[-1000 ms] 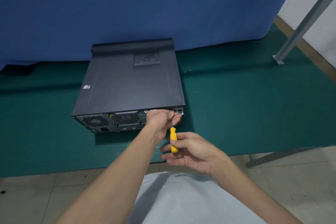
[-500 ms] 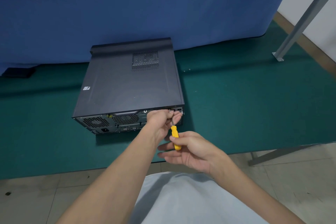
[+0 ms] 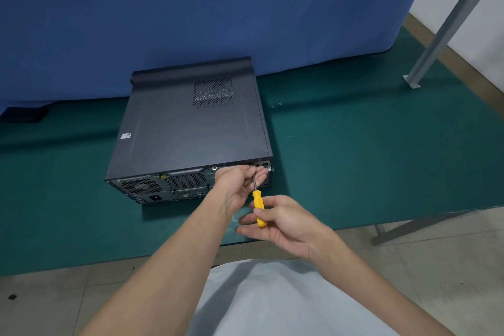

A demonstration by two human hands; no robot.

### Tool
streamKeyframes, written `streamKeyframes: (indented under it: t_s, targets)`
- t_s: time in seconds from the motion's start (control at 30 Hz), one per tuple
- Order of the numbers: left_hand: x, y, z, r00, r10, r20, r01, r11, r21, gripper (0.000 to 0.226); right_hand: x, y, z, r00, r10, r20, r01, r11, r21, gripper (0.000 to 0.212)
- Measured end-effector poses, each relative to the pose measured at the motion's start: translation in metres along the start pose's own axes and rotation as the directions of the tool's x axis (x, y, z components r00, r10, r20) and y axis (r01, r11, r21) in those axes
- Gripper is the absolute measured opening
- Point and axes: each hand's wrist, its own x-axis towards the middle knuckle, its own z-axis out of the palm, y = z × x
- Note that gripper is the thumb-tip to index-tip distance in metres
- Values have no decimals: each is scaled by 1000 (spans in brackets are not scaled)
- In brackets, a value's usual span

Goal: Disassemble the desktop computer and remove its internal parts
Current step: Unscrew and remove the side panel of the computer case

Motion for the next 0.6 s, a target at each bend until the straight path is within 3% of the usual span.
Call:
streamKeyframes:
  t_s: [0.1, 0.17, 0.27, 0.37, 0.47, 0.6]
  targets:
    - [1, -8, 2, 989, 92, -119, -80, 991, 105, 13, 7, 8, 9, 969, -136, -204, 63, 942, -331, 21]
    - [3, -13, 6, 967, 161, -199, -127, 977, 170, 16, 9, 10, 12, 956, -170, -238, 55, 904, -425, 21]
    - [8, -13, 9, 964, 142, -225, -110, 983, 149, 14, 7, 5, 8, 991, -58, -117, 31, 975, -220, 17]
    - [5, -7, 5, 994, 68, -81, -64, 996, 60, 17, 0, 0, 3, 996, 66, 59, -68, 997, 23, 22]
    - [2, -4, -1, 999, 41, -12, -41, 999, 31, 14, 2, 4, 5, 996, -37, -83, 29, 995, -96, 27]
    - [-1, -9, 1, 988, 107, -115, -88, 983, 164, 17, 5, 9, 8, 952, -163, -260, 46, 913, -405, 27]
